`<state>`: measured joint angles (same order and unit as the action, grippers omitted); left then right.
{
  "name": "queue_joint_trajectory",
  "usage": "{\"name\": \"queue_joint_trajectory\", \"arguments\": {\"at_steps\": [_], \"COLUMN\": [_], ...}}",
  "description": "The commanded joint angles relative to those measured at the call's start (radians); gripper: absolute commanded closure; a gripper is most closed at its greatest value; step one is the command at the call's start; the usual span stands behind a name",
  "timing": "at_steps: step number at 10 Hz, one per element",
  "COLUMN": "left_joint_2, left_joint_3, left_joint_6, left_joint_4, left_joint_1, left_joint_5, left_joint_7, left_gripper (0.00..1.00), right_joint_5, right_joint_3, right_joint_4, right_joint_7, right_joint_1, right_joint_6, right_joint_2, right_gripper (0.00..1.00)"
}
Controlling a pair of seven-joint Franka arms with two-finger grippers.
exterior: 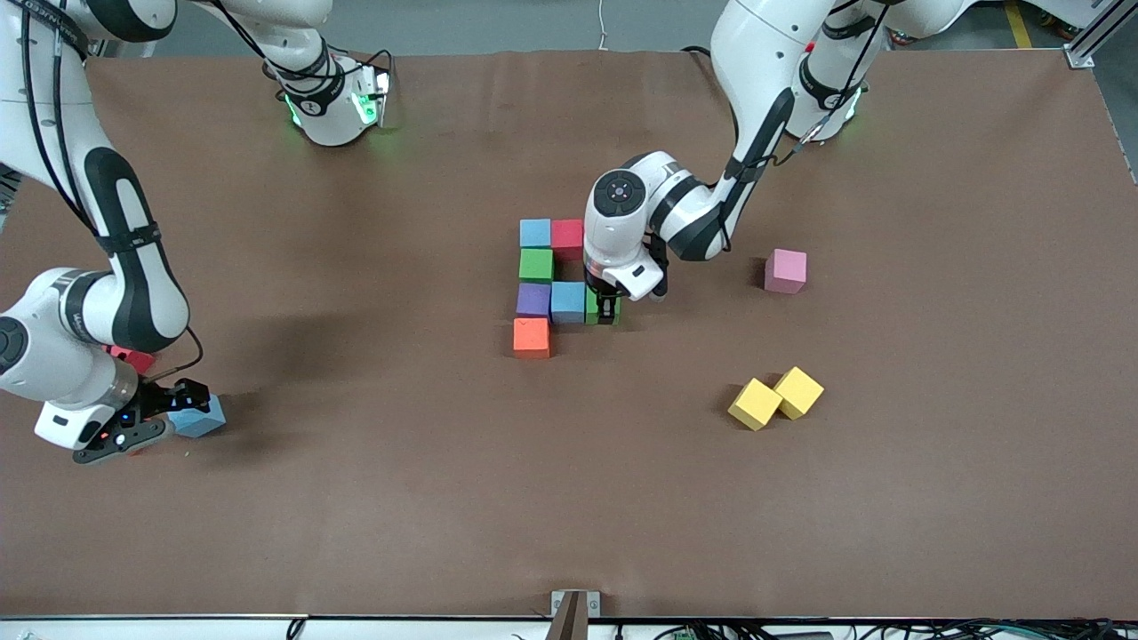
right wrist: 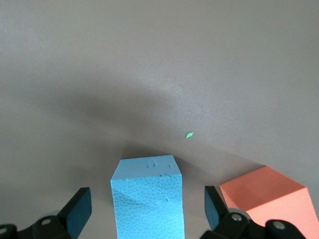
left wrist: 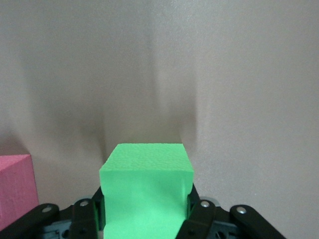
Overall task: Arrange 11 blocks into digit 3
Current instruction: 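Place the green cube at center with the left gripper while the right grasps blue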
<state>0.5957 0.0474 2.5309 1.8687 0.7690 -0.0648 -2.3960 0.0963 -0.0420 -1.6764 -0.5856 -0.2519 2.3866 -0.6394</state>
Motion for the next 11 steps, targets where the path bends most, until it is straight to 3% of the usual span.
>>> {"name": "queue_joint_trajectory", "arguments": {"at_steps": [1, 4, 5, 6, 7, 9, 11], "left_joint_2": [0.013, 0.021, 0.019, 0.019, 0.013, -0.029, -0.097], "left_joint_3": [-0.004, -0.004, -0.004, -0.003, -0.003, -0.003, -0.003], "left_joint_6": [0.006, 0.006, 0.006, 0.006, 0.003, -0.042, -0.131], "left_joint_4": [-0.017, -0.023, -0.023, -0.022, -0.023, -0.022, -0.022], "left_joint_1": [0.012, 0.012, 0.01, 0.007, 0.009, 0.007, 0.003], "left_joint_5": [0.0, -0.001, -0.001, -0.001, -0.001, -0.003, -0.024], "left_joint_7": [-0.017, -0.017, -0.015, -0.006, -0.006, -0.005, 0.03], "left_gripper": [0.96, 0.93, 0.76, 0.37, 0.0, 0.0, 0.0], "right_joint_5": [0.02, 0.02, 0.017, 0.01, 0.007, 0.006, 0.006], "right_joint_3": [-0.019, -0.019, -0.019, -0.019, -0.022, -0.033, -0.12], "right_joint_4": [0.009, 0.001, 0.003, 0.006, 0.006, 0.009, 0.068], "right_joint_7": [-0.023, -0.023, -0.019, -0.013, -0.008, 0.059, 0.279], "right_joint_1": [-0.029, -0.04, -0.041, -0.04, -0.041, -0.029, -0.007], "right_joint_6": [-0.006, -0.009, -0.009, -0.009, -0.013, -0.035, -0.21], "right_joint_2": [-0.02, -0.039, -0.045, -0.048, -0.046, -0.039, 0.013], "right_gripper": [0.0, 0.03, 0.61, 0.9, 1.0, 1.0, 1.0]}}
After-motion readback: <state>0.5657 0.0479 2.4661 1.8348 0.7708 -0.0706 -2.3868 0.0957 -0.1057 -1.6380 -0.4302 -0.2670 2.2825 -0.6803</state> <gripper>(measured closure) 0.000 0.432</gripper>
